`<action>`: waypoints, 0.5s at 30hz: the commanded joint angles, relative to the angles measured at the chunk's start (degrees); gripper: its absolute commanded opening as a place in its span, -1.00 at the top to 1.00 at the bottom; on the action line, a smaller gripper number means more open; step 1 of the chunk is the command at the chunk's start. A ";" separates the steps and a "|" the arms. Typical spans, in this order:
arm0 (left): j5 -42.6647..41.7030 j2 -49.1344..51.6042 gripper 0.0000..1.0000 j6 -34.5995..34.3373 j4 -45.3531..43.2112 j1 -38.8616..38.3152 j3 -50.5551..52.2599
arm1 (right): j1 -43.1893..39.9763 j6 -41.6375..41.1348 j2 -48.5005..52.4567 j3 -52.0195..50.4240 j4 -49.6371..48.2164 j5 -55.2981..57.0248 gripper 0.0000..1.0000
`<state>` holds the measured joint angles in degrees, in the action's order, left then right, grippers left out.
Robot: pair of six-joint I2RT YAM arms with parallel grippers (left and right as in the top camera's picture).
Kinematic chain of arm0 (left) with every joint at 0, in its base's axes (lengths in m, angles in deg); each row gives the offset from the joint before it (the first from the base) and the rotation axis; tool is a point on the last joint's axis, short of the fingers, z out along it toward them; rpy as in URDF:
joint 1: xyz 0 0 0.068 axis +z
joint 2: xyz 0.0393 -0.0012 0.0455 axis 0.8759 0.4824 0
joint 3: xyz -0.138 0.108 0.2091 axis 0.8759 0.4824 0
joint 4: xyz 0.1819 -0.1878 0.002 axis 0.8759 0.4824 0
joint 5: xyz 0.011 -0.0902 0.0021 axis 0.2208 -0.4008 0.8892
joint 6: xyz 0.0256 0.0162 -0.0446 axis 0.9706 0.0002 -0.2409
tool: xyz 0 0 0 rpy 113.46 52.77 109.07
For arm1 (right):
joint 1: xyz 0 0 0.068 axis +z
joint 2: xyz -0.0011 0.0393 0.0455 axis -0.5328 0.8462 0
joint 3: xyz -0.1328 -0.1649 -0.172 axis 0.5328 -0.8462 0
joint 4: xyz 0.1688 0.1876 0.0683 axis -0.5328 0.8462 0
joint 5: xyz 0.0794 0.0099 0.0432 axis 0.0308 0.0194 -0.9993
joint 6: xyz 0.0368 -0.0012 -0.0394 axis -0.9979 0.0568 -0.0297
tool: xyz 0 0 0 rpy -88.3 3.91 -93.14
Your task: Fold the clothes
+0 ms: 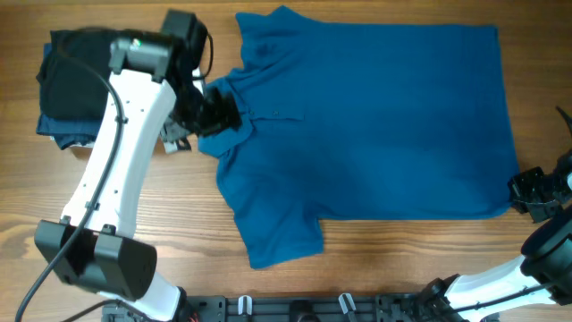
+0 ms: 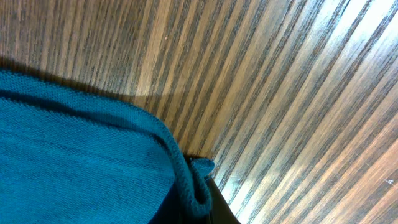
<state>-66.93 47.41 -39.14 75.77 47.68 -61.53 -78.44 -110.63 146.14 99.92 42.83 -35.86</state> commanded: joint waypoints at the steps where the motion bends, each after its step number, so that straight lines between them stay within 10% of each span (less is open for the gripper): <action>1: -4.26 -7.50 -0.84 -1.44 -2.64 -3.17 10.47 | -0.02 -0.83 2.32 -2.08 -1.36 -1.14 0.91; 15: -12.13 -19.87 -0.78 -17.88 -23.93 -23.76 50.56 | -0.02 -1.77 2.32 -2.08 -1.70 -2.40 0.91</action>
<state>-72.46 27.52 -50.14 58.75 29.08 -19.94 -78.55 -111.24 146.09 99.85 42.59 -36.17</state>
